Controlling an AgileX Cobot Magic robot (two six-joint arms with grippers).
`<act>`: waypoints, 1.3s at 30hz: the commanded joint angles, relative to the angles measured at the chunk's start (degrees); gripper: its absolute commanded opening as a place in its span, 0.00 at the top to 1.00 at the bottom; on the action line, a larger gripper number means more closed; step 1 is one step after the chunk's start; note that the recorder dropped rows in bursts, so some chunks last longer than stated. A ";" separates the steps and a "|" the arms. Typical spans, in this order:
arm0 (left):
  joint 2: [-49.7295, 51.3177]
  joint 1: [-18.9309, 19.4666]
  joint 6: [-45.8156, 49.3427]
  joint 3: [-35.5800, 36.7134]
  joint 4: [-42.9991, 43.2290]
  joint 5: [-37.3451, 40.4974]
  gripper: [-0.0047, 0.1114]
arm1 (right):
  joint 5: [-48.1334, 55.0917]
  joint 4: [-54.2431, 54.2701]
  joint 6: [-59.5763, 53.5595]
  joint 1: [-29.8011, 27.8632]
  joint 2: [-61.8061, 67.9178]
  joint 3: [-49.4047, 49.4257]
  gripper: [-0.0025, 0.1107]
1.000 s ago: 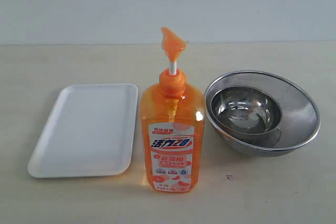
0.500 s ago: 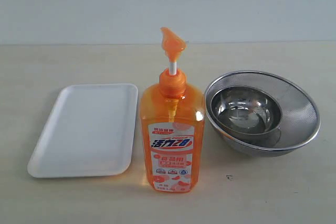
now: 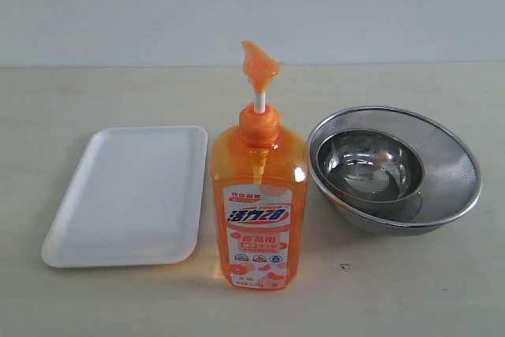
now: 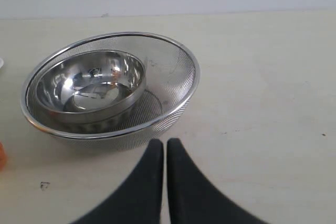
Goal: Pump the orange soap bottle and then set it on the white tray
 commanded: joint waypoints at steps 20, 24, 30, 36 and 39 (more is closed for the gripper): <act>11.71 -2.06 3.92 -5.52 -0.79 -2.45 0.92 | -0.73 -0.16 0.00 -0.46 -0.31 -0.05 0.98; 15.29 -4.38 6.56 -8.35 -0.79 -2.45 0.92 | -0.73 -0.16 0.00 -0.46 -0.31 -0.05 0.98; 20.25 -6.54 11.67 -10.35 -0.79 -2.34 0.92 | -0.73 -0.16 0.00 -0.46 -0.31 -0.05 0.98; 24.60 -6.54 15.35 -10.35 -0.79 0.20 0.92 | -0.73 -0.16 0.00 -0.46 -0.31 -0.05 0.98; 26.64 -6.54 16.52 -10.35 -0.79 1.05 0.92 | -0.73 -0.16 0.00 -0.46 -0.31 -0.05 0.98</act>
